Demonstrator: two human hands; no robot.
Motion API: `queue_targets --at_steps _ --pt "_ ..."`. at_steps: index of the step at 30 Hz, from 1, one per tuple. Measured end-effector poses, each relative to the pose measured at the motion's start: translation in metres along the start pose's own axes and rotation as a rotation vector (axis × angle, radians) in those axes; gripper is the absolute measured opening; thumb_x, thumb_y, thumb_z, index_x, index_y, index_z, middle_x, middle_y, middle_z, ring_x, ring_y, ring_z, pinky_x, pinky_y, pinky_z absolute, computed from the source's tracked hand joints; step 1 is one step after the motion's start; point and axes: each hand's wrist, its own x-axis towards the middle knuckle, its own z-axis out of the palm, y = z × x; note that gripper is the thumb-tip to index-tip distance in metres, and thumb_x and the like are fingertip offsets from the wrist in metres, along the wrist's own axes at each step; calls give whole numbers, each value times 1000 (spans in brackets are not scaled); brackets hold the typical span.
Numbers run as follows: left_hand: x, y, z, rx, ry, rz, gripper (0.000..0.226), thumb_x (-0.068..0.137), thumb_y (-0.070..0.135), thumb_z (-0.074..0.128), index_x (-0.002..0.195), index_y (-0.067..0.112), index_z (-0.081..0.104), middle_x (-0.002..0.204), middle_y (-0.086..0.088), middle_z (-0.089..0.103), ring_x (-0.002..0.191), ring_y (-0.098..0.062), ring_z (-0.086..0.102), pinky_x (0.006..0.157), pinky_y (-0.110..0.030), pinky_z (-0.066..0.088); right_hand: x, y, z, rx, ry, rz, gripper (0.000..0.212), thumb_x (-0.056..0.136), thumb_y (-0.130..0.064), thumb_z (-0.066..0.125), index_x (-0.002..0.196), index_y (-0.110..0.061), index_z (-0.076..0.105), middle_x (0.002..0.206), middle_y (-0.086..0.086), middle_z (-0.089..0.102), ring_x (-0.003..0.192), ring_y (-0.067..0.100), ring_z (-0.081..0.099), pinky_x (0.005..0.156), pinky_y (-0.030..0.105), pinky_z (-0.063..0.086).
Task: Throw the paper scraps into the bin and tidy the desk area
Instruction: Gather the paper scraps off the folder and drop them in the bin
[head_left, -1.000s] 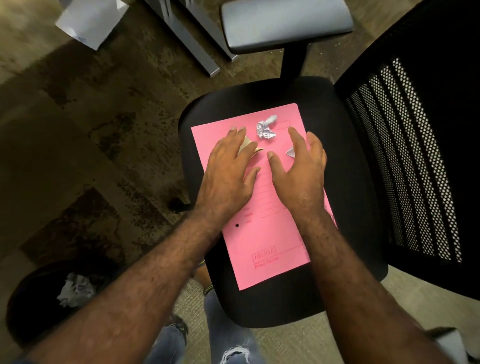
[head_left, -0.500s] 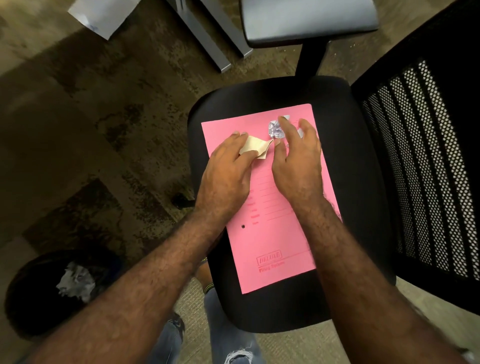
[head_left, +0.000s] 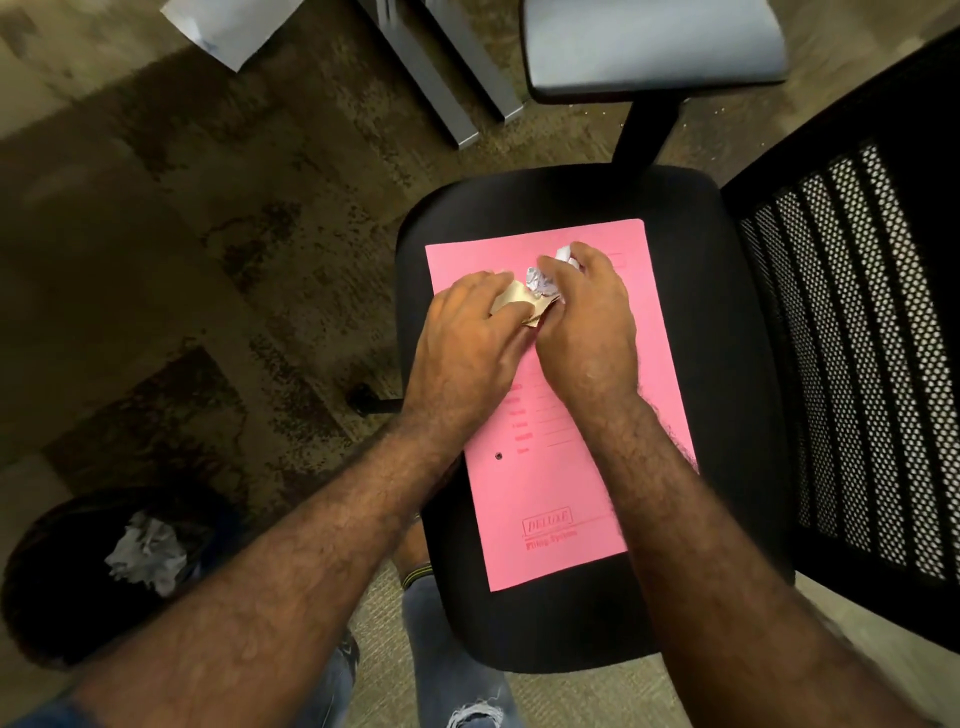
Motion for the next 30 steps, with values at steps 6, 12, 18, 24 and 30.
queue_targets --at_steps 6,12,18,24,30 --pt "-7 -11 -9 -17 54 -16 18 94 13 71 111 7 75 131 -15 69 123 -34 63 101 -48 52 -5 -12 3 -8 48 -35 36 102 -15 60 138 -14 66 151 4 55 137 23 52 111 33 44" --pt "-21 -33 -27 -58 114 -15 15 92 6 70 105 5 76 130 -16 69 124 -36 63 101 -51 52 -8 -32 8 -4 82 -63 26 101 -13 60 122 -14 75 131 0 65 115 17 62 93 21 43" --pt "-46 -67 -55 -68 194 -46 12 94 6 68 102 6 76 133 -15 69 128 -35 62 105 -48 50 -17 -68 23 5 59 -80 19 95 -15 65 107 -18 79 115 -4 67 92 3 53 69 4 29" --pt "-84 -108 -91 -34 239 -152 14 93 6 70 105 6 77 135 -14 68 129 -33 62 106 -48 49 -33 -115 41 17 30 -200 22 91 -10 63 104 -16 80 114 1 69 101 18 65 81 22 43" --pt "-138 -151 -131 14 263 -303 15 92 7 72 106 7 78 136 -12 68 129 -33 61 108 -49 48 -62 -164 75 50 -35 -279 22 87 -8 65 100 -15 82 113 0 69 99 19 67 80 22 43"
